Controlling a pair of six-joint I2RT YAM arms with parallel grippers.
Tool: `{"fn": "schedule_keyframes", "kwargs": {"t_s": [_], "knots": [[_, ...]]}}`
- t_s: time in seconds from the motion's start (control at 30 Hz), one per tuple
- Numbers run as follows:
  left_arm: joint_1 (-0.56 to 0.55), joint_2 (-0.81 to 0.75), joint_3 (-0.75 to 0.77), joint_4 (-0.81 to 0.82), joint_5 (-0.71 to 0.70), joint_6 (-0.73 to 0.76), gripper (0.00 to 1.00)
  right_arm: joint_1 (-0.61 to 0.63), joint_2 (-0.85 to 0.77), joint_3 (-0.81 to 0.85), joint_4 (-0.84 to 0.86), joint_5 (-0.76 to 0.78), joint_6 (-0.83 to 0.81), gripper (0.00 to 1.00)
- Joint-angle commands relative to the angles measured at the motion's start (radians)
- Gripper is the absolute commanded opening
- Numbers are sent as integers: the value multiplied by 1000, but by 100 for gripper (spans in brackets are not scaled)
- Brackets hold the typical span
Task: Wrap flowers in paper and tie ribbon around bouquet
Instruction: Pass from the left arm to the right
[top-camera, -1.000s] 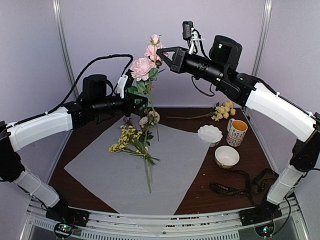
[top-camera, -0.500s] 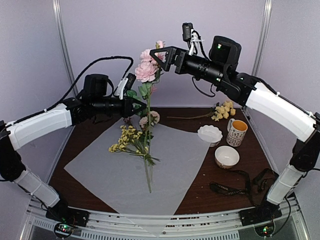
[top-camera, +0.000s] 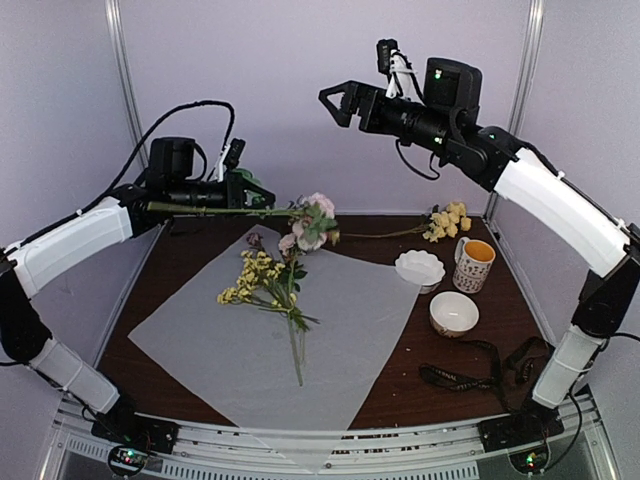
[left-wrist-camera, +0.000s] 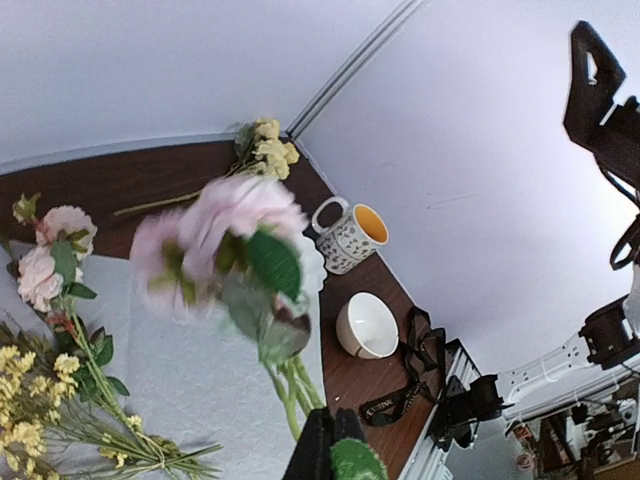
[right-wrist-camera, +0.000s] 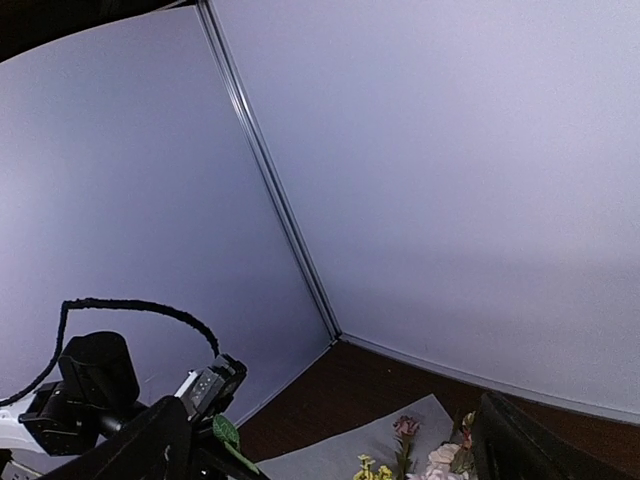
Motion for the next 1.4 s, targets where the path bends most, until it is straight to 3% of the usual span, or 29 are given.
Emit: {"fn": "schedule_keyframes", "kwargs": {"t_s": [0.0, 0.1, 0.23, 0.6, 0.83, 0.97, 1.2, 1.37], "knots": [[84, 17, -138, 228, 59, -228, 0, -18, 90, 130, -181, 63, -42, 100], [98, 48, -197, 380, 56, -305, 0, -19, 105, 108, -189, 50, -41, 100], [98, 61, -172, 372, 3, -256, 0, -21, 114, 83, -203, 42, -53, 100], [98, 116, 158, -48, -218, 212, 0, -21, 103, 50, -224, -10, -117, 100], [123, 170, 290, -33, -424, 469, 0, -53, 39, -38, -138, -54, -100, 100], [127, 246, 348, 43, -413, 630, 0, -82, -7, -127, -65, -61, -60, 100], [127, 248, 99, 203, -134, 729, 0, -85, -91, -267, -43, -34, -115, 100], [115, 186, -198, 221, -110, 790, 0, -82, -170, -380, -25, -122, -168, 99]]}}
